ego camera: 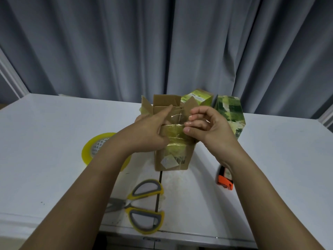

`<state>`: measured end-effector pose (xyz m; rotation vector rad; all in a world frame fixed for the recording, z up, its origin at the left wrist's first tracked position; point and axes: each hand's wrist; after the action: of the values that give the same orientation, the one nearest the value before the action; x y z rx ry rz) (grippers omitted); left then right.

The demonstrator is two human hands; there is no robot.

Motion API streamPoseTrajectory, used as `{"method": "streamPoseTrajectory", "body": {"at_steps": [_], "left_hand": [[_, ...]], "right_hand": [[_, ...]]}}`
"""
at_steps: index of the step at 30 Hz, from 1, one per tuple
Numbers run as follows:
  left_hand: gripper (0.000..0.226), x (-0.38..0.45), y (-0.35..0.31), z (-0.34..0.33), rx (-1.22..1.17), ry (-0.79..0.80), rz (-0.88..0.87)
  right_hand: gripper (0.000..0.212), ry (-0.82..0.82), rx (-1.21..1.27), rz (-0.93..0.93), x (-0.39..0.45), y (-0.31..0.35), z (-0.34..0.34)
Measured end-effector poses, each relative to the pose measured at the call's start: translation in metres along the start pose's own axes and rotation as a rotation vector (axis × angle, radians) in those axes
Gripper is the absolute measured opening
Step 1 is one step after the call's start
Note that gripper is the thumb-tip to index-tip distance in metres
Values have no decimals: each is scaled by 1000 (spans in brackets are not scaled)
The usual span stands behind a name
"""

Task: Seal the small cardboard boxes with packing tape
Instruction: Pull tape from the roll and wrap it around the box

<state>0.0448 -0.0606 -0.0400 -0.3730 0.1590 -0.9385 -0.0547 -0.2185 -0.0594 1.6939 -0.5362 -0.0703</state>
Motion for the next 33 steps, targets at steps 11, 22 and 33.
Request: {"method": "streamPoseTrajectory", "body": {"at_steps": [11,22,33], "left_hand": [[97,-1,2,-6,-224,17,8],[94,8,2,-23,-198,-133,141],[89,12,-5,-29,-150,-287,249]], "right_hand": [[44,-13,-21,32,-4,-11,-2],[45,-40,-117,90,-3,-15,-8],[41,-98,-323,256,-5,-21,-15]]}}
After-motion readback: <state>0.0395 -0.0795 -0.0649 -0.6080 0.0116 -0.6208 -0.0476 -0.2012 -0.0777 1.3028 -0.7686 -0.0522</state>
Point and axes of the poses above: each hand's wrist, its own x-axis towards the middle knuckle, its own z-axis out of the back of the hand, y = z × x, and after that the axes turned 13 degrees about x, right-handed
